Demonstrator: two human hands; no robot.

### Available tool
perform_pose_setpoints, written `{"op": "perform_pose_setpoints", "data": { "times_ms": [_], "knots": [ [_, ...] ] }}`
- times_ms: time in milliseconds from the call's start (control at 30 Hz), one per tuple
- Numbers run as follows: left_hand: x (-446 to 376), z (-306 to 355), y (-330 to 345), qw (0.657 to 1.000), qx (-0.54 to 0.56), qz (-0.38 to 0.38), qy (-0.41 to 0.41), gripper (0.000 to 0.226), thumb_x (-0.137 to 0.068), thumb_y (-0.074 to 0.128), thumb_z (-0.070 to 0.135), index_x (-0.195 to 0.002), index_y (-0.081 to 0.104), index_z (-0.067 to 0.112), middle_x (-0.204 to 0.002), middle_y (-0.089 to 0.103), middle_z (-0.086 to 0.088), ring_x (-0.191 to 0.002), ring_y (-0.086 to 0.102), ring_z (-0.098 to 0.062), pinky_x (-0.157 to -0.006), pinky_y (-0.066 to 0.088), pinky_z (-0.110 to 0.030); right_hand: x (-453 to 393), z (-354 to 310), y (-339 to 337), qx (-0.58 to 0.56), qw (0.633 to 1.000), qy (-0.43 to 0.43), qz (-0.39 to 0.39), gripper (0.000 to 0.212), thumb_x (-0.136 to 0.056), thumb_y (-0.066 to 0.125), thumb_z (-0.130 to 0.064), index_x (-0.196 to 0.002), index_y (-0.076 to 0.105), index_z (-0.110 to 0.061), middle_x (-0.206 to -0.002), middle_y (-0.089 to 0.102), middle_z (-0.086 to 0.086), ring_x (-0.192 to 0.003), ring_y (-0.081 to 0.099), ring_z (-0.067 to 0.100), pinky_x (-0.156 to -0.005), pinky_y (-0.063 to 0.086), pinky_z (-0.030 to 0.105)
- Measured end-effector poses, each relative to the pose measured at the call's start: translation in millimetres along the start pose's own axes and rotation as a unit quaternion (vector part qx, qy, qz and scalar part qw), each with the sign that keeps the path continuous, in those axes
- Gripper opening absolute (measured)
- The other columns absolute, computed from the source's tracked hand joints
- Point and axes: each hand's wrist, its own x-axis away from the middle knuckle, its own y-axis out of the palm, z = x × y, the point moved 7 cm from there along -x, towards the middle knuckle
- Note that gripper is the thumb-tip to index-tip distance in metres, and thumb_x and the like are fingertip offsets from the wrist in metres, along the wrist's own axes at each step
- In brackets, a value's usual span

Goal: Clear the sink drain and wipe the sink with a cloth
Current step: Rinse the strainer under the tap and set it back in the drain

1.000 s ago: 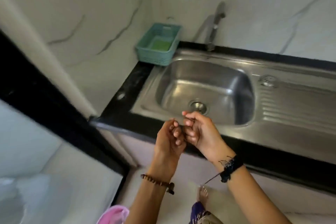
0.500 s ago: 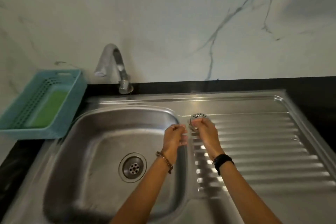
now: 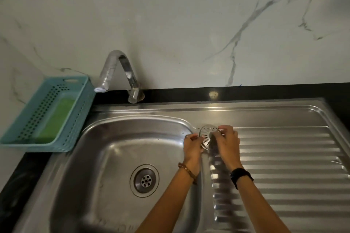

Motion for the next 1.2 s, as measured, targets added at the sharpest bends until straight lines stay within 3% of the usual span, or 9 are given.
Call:
{"op": "perform_pose_setpoints", "data": {
  "times_ms": [233, 367, 500, 633, 767, 867, 967, 1033, 1200],
  "knots": [
    [6, 33, -120, 0.975, 0.223, 0.002, -0.003, 0.012, -0.09, 0.051, 0.003, -0.101, 0.055, 0.006, -0.09, 0.065, -0.009, -0.071, 0.068, -0.014, -0.057, 0.057, -0.02, 28, -87, 82, -0.088, 0.986, -0.127, -0.06, 0.012, -0.094, 0.051, -0.015, -0.104, 0.057, -0.013, -0.109, 0.056, 0.006, -0.094, 0.055, 0.013, -0.069, 0.043, 0.007],
    [-7, 55, -183, 0.968, 0.252, 0.014, -0.011, 0.018, -0.09, 0.05, 0.003, -0.108, 0.055, 0.003, -0.111, 0.059, -0.016, -0.098, 0.059, -0.024, -0.083, 0.048, -0.031, 19, -160, 147, -0.111, 0.971, -0.18, -0.112, 0.024, -0.095, 0.049, -0.014, -0.114, 0.062, -0.009, -0.107, 0.064, 0.006, -0.096, 0.062, 0.02, -0.082, 0.051, 0.022],
    [-20, 74, -211, 0.971, 0.237, -0.017, -0.031, 0.027, -0.091, 0.051, 0.006, -0.117, 0.054, 0.002, -0.111, 0.062, -0.016, -0.1, 0.059, -0.024, -0.075, 0.049, -0.03, -1, -195, 202, -0.124, 0.977, -0.13, -0.111, 0.026, -0.093, 0.053, -0.012, -0.114, 0.061, -0.001, -0.106, 0.065, 0.022, -0.095, 0.063, 0.033, -0.085, 0.054, 0.041],
    [-34, 76, -217, 0.973, 0.214, -0.051, -0.074, 0.011, -0.09, 0.053, 0.007, -0.098, 0.06, 0.01, -0.09, 0.068, -0.01, -0.083, 0.064, -0.02, -0.07, 0.052, -0.029, -2, -195, 224, -0.093, 0.987, -0.13, -0.014, 0.022, -0.088, 0.06, -0.011, -0.107, 0.06, 0.001, -0.109, 0.062, 0.019, -0.094, 0.061, 0.025, -0.083, 0.055, 0.034],
    [-46, 68, -211, 0.972, 0.194, -0.082, -0.105, 0.008, -0.09, 0.052, 0.005, -0.09, 0.058, 0.009, -0.09, 0.066, -0.011, -0.082, 0.063, -0.02, -0.072, 0.051, -0.03, -3, -197, 231, -0.067, 0.979, -0.144, -0.125, 0.032, -0.092, 0.053, -0.01, -0.122, 0.054, 0.002, -0.117, 0.06, 0.02, -0.11, 0.057, 0.031, -0.097, 0.048, 0.027],
    [-49, 60, -208, 0.97, 0.188, -0.096, -0.123, 0.008, -0.091, 0.05, 0.004, -0.09, 0.057, 0.007, -0.091, 0.064, -0.011, -0.082, 0.062, -0.02, -0.078, 0.05, -0.033, 17, -185, 209, -0.117, 0.971, -0.135, -0.161, 0.026, -0.095, 0.049, -0.011, -0.117, 0.06, -0.004, -0.106, 0.063, 0.014, -0.092, 0.064, 0.014, -0.073, 0.051, 0.008],
    [-51, 52, -211, 0.967, 0.197, -0.099, -0.124, 0.013, -0.093, 0.046, 0.008, -0.09, 0.058, 0.003, -0.087, 0.063, -0.011, -0.075, 0.063, -0.018, -0.071, 0.055, -0.03, 71, -146, 222, 0.11, 0.943, -0.236, -0.21, 0.034, -0.099, 0.039, -0.022, -0.131, 0.049, -0.019, -0.121, 0.061, 0.01, -0.099, 0.061, 0.004, -0.091, 0.05, 0.017],
    [-50, 48, -214, 0.961, 0.223, -0.087, -0.138, 0.021, -0.095, 0.045, 0.014, -0.088, 0.058, 0.0, -0.086, 0.062, -0.013, -0.057, 0.066, -0.014, -0.05, 0.055, -0.02, 104, -117, 238, 0.218, 0.902, -0.284, -0.24, 0.041, -0.1, 0.033, -0.032, -0.141, 0.035, -0.027, -0.143, 0.045, 0.003, -0.13, 0.042, 0.009, -0.115, 0.025, 0.024],
    [-43, 45, -211, 0.959, 0.228, -0.112, -0.129, 0.02, -0.095, 0.038, 0.001, -0.089, 0.058, 0.002, -0.08, 0.062, -0.011, -0.046, 0.065, -0.009, -0.044, 0.053, -0.018, 99, -103, 230, 0.183, 0.95, -0.22, -0.128, 0.044, -0.1, 0.024, -0.037, -0.144, 0.026, -0.029, -0.154, 0.027, 0.001, -0.142, 0.008, 0.005, -0.117, -0.002, 0.024]
  ]
}}
